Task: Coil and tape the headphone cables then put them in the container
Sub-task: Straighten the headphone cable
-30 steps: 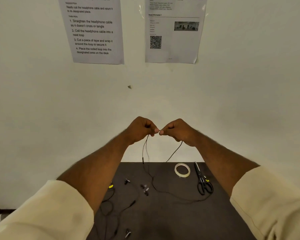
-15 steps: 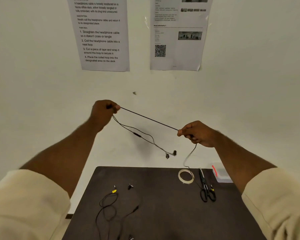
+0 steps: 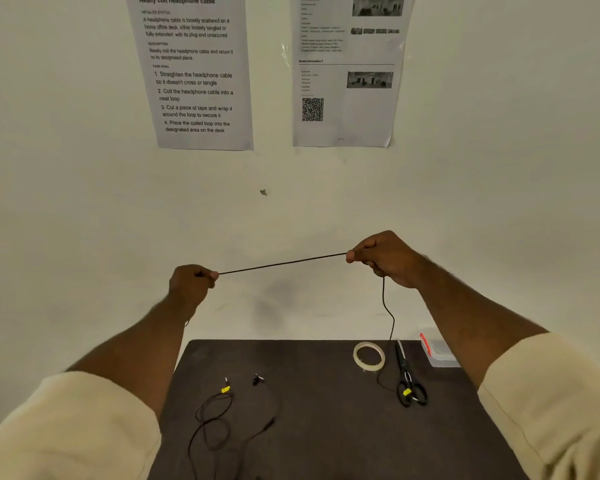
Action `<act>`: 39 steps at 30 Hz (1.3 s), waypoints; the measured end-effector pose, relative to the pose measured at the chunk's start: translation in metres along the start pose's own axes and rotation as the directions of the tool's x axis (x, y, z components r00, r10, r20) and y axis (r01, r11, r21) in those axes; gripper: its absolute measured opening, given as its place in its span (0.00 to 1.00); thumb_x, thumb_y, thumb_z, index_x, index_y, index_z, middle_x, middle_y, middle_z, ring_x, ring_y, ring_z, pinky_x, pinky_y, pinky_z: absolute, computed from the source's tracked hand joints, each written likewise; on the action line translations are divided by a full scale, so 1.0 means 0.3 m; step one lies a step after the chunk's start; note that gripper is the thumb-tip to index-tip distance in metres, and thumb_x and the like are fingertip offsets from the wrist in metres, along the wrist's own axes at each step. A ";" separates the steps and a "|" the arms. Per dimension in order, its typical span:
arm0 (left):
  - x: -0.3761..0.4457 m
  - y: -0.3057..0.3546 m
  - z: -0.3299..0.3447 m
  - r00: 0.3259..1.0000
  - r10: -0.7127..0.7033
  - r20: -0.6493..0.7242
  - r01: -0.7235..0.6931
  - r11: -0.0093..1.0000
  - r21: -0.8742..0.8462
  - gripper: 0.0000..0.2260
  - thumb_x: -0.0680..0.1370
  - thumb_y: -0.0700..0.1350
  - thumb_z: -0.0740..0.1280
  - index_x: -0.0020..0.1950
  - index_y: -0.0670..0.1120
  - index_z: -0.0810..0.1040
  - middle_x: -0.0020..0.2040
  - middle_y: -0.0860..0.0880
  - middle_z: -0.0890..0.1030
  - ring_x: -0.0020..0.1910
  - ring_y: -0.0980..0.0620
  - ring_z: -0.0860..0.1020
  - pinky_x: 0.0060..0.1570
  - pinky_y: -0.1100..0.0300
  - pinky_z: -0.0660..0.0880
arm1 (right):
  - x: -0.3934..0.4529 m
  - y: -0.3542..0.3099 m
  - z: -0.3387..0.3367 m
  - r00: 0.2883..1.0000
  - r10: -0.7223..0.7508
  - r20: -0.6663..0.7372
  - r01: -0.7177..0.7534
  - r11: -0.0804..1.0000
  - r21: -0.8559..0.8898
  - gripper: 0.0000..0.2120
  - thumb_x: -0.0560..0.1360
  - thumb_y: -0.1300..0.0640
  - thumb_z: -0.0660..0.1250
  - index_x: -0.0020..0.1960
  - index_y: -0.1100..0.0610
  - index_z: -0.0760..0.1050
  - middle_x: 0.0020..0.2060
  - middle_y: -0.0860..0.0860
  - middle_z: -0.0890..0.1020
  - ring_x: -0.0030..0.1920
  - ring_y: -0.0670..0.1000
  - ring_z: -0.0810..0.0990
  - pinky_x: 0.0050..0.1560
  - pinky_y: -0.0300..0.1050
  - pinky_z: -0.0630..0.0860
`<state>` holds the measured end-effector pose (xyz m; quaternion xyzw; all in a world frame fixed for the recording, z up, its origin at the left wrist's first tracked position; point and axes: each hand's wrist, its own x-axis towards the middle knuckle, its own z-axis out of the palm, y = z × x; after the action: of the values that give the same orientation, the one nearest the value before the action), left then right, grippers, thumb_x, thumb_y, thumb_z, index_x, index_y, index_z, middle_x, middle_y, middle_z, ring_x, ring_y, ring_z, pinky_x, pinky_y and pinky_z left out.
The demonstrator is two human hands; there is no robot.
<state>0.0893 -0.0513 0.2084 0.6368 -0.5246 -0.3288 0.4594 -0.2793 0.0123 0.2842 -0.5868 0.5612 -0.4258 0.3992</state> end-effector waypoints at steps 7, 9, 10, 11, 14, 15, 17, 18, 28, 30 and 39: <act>-0.012 0.043 0.039 0.997 -0.069 0.046 0.061 0.985 0.164 0.16 0.73 0.41 0.74 0.59 0.39 0.77 0.57 0.39 0.78 0.57 0.39 0.77 0.54 0.53 0.73 | 0.016 -0.044 0.112 0.998 -0.014 0.061 0.016 0.999 -0.029 0.04 0.69 0.62 0.75 0.39 0.64 0.82 0.24 0.52 0.66 0.24 0.47 0.59 0.27 0.40 0.53; -0.075 0.145 0.115 0.974 0.040 0.223 -0.060 0.994 0.087 0.17 0.75 0.43 0.72 0.62 0.40 0.77 0.57 0.41 0.79 0.53 0.45 0.77 0.49 0.58 0.73 | 0.018 -0.051 0.163 0.995 -0.013 0.103 0.020 0.998 -0.061 0.04 0.68 0.62 0.76 0.39 0.62 0.83 0.23 0.51 0.68 0.23 0.46 0.60 0.26 0.39 0.54; -0.122 0.209 0.160 0.942 0.110 0.318 -0.124 0.992 0.024 0.15 0.77 0.44 0.70 0.62 0.41 0.77 0.56 0.44 0.79 0.53 0.49 0.77 0.48 0.60 0.72 | 0.020 -0.055 0.189 0.992 -0.017 0.123 0.027 0.997 -0.078 0.03 0.69 0.62 0.76 0.38 0.61 0.83 0.23 0.51 0.69 0.23 0.46 0.60 0.25 0.39 0.55; -0.165 0.263 0.203 0.902 0.169 0.397 -0.170 0.985 -0.031 0.13 0.78 0.45 0.68 0.61 0.42 0.79 0.55 0.46 0.80 0.54 0.51 0.77 0.49 0.61 0.71 | 0.022 -0.058 0.212 0.990 -0.022 0.141 0.036 0.995 -0.096 0.03 0.69 0.62 0.75 0.38 0.61 0.83 0.23 0.51 0.70 0.23 0.46 0.61 0.25 0.39 0.55; -0.232 0.333 0.276 0.838 0.209 0.504 -0.127 0.973 -0.193 0.11 0.80 0.46 0.65 0.46 0.40 0.82 0.46 0.42 0.83 0.49 0.45 0.81 0.45 0.67 0.77 | 0.027 -0.065 0.243 0.983 -0.034 0.180 0.058 0.990 -0.131 0.06 0.70 0.62 0.74 0.36 0.62 0.81 0.23 0.51 0.66 0.24 0.47 0.59 0.27 0.41 0.54; -0.237 0.335 0.277 0.833 0.193 0.519 -0.079 0.969 -0.234 0.12 0.80 0.45 0.66 0.43 0.39 0.81 0.43 0.41 0.83 0.45 0.45 0.82 0.42 0.68 0.78 | 0.027 -0.065 0.238 0.982 -0.035 0.188 0.062 0.988 -0.139 0.08 0.71 0.62 0.73 0.34 0.62 0.80 0.22 0.51 0.65 0.24 0.47 0.58 0.27 0.41 0.54; -0.236 0.331 0.272 0.822 0.132 0.555 0.011 0.969 -0.247 0.12 0.79 0.46 0.67 0.44 0.37 0.81 0.40 0.41 0.83 0.37 0.49 0.78 0.38 0.63 0.77 | 0.023 -0.068 0.222 0.978 -0.037 0.206 0.072 0.983 -0.169 0.08 0.71 0.60 0.73 0.34 0.62 0.80 0.22 0.50 0.64 0.23 0.46 0.58 0.26 0.41 0.54; -0.235 0.334 0.270 0.819 0.097 0.566 0.026 0.978 -0.206 0.13 0.78 0.47 0.68 0.46 0.36 0.82 0.41 0.42 0.83 0.33 0.51 0.75 0.35 0.62 0.75 | 0.019 -0.069 0.215 0.976 -0.034 0.216 0.076 0.979 -0.191 0.08 0.71 0.60 0.73 0.35 0.62 0.81 0.23 0.50 0.65 0.23 0.46 0.59 0.26 0.40 0.54; -0.199 0.399 0.195 0.813 0.157 0.560 -0.232 0.970 0.065 0.05 0.72 0.41 0.75 0.42 0.40 0.85 0.36 0.43 0.83 0.33 0.53 0.72 0.30 0.64 0.66 | -0.010 -0.070 0.142 0.988 -0.040 0.150 0.070 0.977 -0.203 0.09 0.68 0.56 0.76 0.41 0.62 0.84 0.27 0.52 0.76 0.26 0.46 0.68 0.27 0.38 0.62; -0.171 0.390 0.155 0.844 0.211 0.493 -0.255 0.967 0.023 0.05 0.72 0.40 0.75 0.43 0.39 0.84 0.36 0.43 0.82 0.36 0.52 0.75 0.30 0.67 0.68 | -0.008 -0.065 0.069 0.997 -0.027 0.071 0.037 0.989 -0.145 0.08 0.68 0.58 0.76 0.42 0.64 0.83 0.26 0.53 0.75 0.26 0.46 0.67 0.26 0.38 0.60; 0.066 0.348 -0.124 0.959 0.210 0.190 -0.220 0.975 0.035 0.15 0.74 0.28 0.62 0.36 0.43 0.81 0.34 0.51 0.84 0.35 0.49 0.74 0.22 0.67 0.60 | -0.006 -0.107 -0.189 0.989 -0.096 -0.116 0.089 0.994 -0.065 0.11 0.69 0.61 0.74 0.44 0.70 0.81 0.26 0.55 0.71 0.29 0.50 0.62 0.24 0.37 0.57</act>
<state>0.0891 -0.0645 0.3203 0.5553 -0.6402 -0.3200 0.4235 -0.3229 0.0164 0.3325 -0.5973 0.5687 -0.4612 0.3273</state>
